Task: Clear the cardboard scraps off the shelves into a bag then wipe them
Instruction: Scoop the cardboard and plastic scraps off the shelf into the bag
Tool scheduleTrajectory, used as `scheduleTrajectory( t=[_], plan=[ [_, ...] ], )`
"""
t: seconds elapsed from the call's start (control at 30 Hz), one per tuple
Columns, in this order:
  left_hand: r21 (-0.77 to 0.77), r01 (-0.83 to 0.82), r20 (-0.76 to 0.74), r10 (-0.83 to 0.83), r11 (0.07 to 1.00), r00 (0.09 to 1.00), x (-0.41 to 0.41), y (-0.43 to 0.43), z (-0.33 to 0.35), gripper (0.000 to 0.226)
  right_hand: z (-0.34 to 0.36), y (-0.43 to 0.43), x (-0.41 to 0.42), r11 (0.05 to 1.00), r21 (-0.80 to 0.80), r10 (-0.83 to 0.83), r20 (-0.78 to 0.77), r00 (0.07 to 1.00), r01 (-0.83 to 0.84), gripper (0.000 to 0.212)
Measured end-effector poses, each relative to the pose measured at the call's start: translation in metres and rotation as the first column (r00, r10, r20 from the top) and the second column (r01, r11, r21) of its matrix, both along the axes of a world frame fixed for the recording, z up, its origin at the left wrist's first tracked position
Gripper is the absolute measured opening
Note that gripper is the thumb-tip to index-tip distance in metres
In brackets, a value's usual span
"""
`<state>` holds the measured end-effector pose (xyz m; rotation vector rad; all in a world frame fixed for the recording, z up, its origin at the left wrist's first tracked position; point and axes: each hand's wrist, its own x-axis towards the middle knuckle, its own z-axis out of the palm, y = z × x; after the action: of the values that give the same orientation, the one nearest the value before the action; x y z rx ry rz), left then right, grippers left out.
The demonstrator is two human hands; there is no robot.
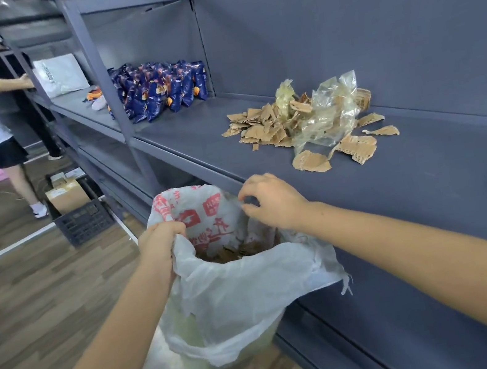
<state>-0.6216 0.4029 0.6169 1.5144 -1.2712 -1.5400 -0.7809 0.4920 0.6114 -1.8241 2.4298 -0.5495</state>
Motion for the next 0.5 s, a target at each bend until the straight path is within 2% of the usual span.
scheduleTrajectory(
  t=[0.13, 0.23, 0.3, 0.37, 0.5],
  plan=[
    [0.012, -0.034, -0.058, 0.035, 0.999, 0.998, 0.0, -0.001, 0.0, 0.017, 0.01, 0.004, -0.007, 0.999, -0.018, -0.046, -0.096, 0.994, 0.044, 0.033],
    [0.006, -0.024, -0.022, 0.024, 1.0, 0.999, -0.004, -0.005, 0.0, 0.02, 0.018, 0.007, -0.034, 0.978, -0.012, -0.208, -0.193, 0.959, 0.209, 0.039],
    [-0.005, -0.024, 0.053, 0.024, 1.0, 0.998, -0.007, -0.012, -0.001, 0.035, 0.021, 0.011, -0.057, 0.928, 0.029, -0.361, -0.171, 0.917, 0.371, 0.047],
    [0.001, -0.003, 0.132, 0.003, 1.0, 0.991, -0.01, -0.015, 0.001, 0.032, 0.018, 0.018, -0.079, 0.864, 0.089, -0.486, -0.106, 0.868, 0.495, 0.055],
    [0.025, 0.014, 0.136, -0.017, 1.0, 0.991, -0.014, -0.02, 0.002, 0.02, 0.012, 0.028, -0.102, 0.814, 0.229, -0.543, -0.031, 0.839, 0.535, 0.056]
  ],
)
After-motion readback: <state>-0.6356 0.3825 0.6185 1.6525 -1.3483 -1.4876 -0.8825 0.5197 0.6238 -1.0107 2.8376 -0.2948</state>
